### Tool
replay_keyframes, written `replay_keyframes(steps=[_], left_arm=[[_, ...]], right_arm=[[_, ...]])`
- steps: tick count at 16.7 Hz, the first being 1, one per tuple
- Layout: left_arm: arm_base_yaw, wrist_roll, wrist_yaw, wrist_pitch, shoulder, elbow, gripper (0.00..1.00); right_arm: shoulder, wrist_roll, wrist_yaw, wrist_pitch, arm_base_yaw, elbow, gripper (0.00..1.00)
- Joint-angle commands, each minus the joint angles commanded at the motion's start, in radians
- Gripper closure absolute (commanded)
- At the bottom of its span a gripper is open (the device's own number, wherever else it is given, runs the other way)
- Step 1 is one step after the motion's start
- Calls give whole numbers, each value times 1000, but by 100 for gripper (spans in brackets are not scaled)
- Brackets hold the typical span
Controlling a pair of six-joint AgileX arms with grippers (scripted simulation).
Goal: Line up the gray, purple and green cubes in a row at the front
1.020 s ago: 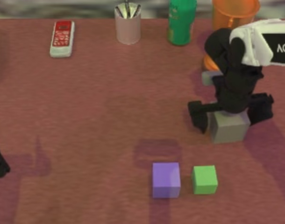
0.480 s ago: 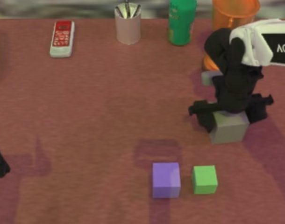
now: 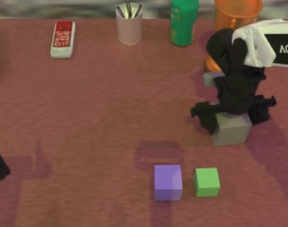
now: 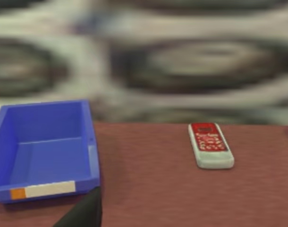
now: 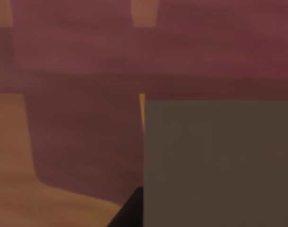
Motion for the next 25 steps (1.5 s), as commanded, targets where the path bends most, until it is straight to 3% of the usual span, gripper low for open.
replay_keyframes(steps=[6,13,18,21,25], left_arm=[[0,0,0,0,0,0,0],[0,0,0,0,0,0,0],[0,0,0,0,0,0,0],[0,0,0,0,0,0,0],[0,0,0,0,0,0,0]], right_arm=[[-11,1,2,-19,-1,17,100],[-86,-1,1,-237,6,154,100],[-85,2,1,-240,3,158,100],[-49,70,1,-271,69,221,100],[37,304,3,-351,254,375,100]])
